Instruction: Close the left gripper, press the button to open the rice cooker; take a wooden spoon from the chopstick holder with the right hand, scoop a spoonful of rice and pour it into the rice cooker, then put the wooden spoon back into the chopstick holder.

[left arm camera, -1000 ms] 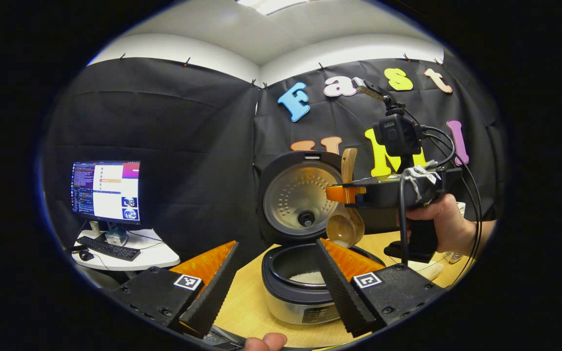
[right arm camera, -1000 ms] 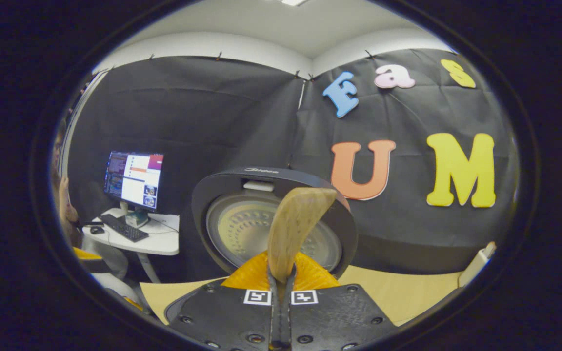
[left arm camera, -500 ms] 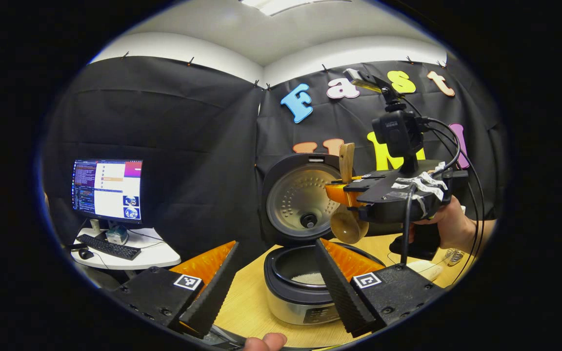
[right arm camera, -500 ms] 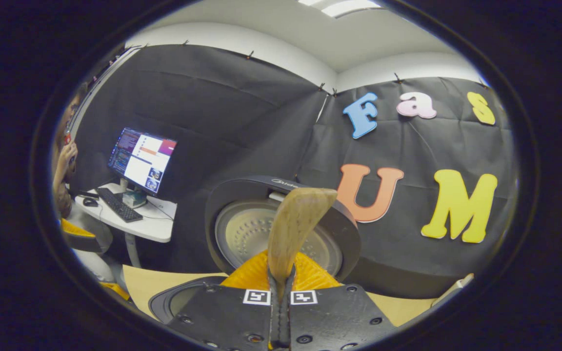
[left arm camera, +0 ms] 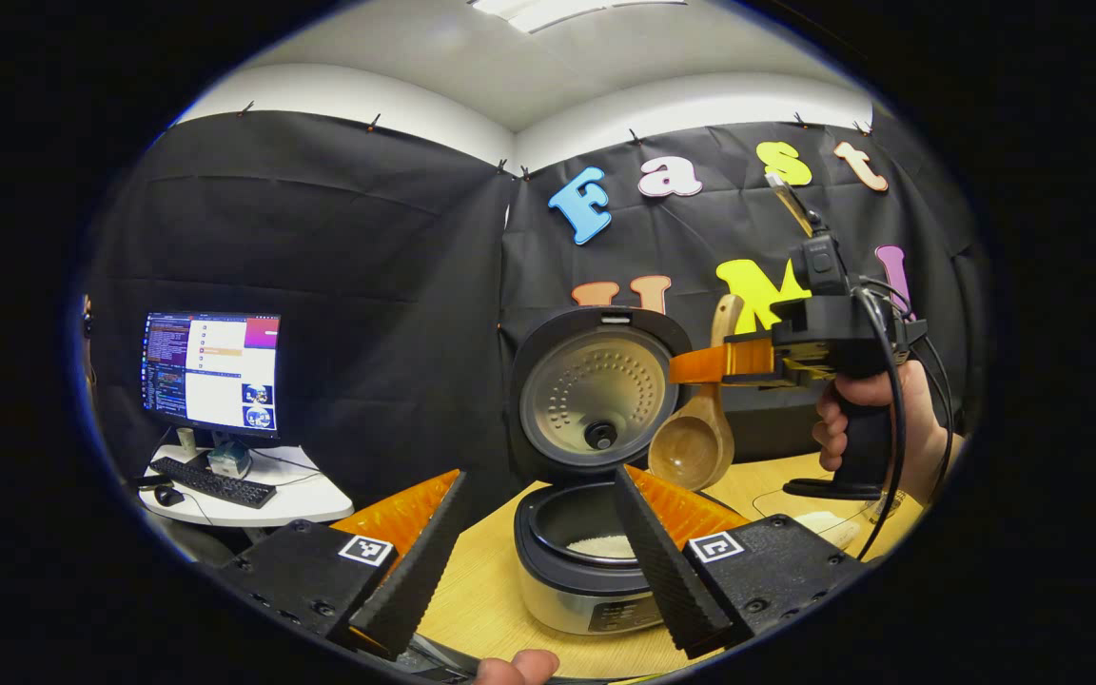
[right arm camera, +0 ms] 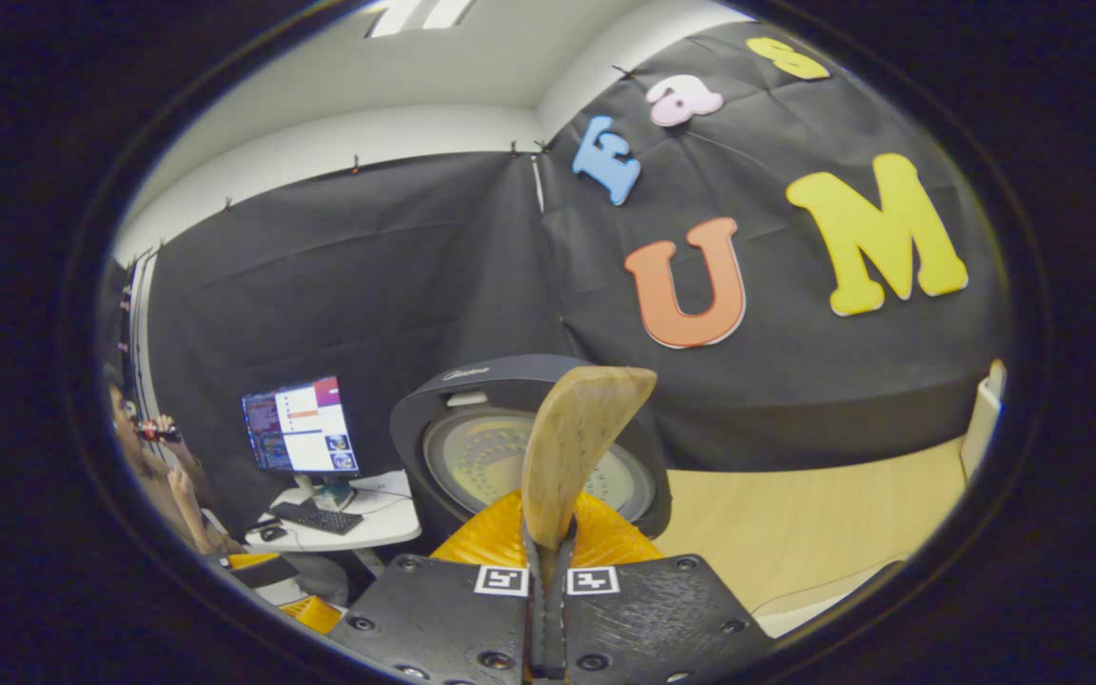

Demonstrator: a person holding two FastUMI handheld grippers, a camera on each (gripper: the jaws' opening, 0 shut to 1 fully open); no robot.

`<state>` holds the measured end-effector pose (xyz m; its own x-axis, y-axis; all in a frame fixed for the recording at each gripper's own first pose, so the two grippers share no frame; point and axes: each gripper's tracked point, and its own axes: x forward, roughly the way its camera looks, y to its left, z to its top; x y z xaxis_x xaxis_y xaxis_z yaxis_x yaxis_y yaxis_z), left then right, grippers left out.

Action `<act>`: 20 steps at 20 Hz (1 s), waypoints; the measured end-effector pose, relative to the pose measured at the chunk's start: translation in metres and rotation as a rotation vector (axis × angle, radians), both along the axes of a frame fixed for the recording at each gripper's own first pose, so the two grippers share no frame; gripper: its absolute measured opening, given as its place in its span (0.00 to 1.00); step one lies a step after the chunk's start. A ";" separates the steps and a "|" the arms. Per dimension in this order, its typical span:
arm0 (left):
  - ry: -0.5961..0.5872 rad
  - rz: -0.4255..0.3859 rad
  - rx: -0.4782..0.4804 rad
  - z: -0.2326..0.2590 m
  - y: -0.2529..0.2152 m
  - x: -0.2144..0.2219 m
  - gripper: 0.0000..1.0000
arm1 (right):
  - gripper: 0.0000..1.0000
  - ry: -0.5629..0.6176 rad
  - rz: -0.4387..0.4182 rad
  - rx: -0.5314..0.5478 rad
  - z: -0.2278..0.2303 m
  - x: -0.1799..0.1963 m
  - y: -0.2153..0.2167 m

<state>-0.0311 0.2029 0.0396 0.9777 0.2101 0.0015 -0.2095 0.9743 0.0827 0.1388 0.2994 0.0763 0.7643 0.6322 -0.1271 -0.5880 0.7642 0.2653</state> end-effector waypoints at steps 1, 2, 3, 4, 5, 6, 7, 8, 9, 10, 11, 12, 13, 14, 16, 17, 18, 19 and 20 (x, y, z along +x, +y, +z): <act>0.001 -0.004 0.003 0.001 -0.003 0.000 0.96 | 0.00 0.008 -0.017 0.022 0.001 0.000 -0.012; 0.003 -0.009 0.007 0.000 -0.006 0.001 0.96 | 0.00 0.011 -0.035 0.038 0.005 0.002 -0.024; 0.003 -0.013 0.012 0.001 -0.010 0.000 0.97 | 0.00 0.013 -0.050 0.052 0.009 0.002 -0.034; -0.002 -0.016 0.016 0.003 -0.013 0.000 0.97 | 0.00 0.017 -0.059 0.059 0.013 0.000 -0.045; -0.007 -0.023 0.018 0.005 -0.018 0.000 0.97 | 0.00 0.015 -0.067 0.065 0.016 -0.005 -0.058; -0.010 -0.032 0.020 0.007 -0.024 0.000 0.96 | 0.00 0.006 -0.085 0.074 0.022 -0.007 -0.074; -0.012 -0.039 0.023 0.008 -0.028 0.000 0.96 | 0.00 -0.011 -0.111 0.077 0.028 -0.008 -0.094; -0.013 -0.043 0.027 0.007 -0.032 0.001 0.96 | 0.00 -0.031 -0.139 0.077 0.033 -0.010 -0.114; -0.010 -0.048 0.028 0.006 -0.036 0.002 1.00 | 0.00 -0.047 -0.170 0.076 0.037 -0.013 -0.134; -0.008 -0.057 0.028 0.006 -0.042 0.002 1.00 | 0.00 -0.058 -0.202 0.080 0.040 -0.014 -0.157; -0.005 -0.065 0.028 0.004 -0.046 0.003 0.96 | 0.00 -0.065 -0.234 0.079 0.042 -0.017 -0.181; -0.002 -0.069 0.029 0.002 -0.050 0.005 0.96 | 0.00 -0.070 -0.272 0.073 0.042 -0.019 -0.206; 0.002 -0.074 0.033 0.001 -0.053 0.006 0.96 | 0.00 -0.076 -0.314 0.066 0.041 -0.019 -0.231; 0.006 -0.077 0.037 -0.001 -0.056 0.007 0.96 | 0.00 -0.081 -0.358 0.061 0.041 -0.020 -0.258; 0.014 -0.082 0.042 -0.005 -0.061 0.010 0.97 | 0.00 -0.085 -0.457 0.045 0.038 -0.019 -0.312; 0.021 -0.089 0.041 -0.007 -0.065 0.012 0.96 | 0.00 -0.085 -0.502 0.038 0.036 -0.018 -0.336; 0.028 -0.092 0.044 -0.010 -0.067 0.014 0.97 | 0.00 -0.088 -0.545 0.034 0.034 -0.017 -0.359; 0.035 -0.090 0.046 -0.012 -0.068 0.014 0.97 | 0.00 -0.091 -0.589 0.027 0.031 -0.016 -0.380; 0.039 -0.089 0.048 -0.014 -0.067 0.015 0.97 | 0.00 -0.093 -0.629 0.018 0.026 -0.015 -0.399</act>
<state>-0.0164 0.1356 0.0255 0.9920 0.1230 -0.0287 -0.1180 0.9837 0.1356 0.1242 -0.0998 0.1022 0.9975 0.0603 -0.0364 -0.0493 0.9668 0.2506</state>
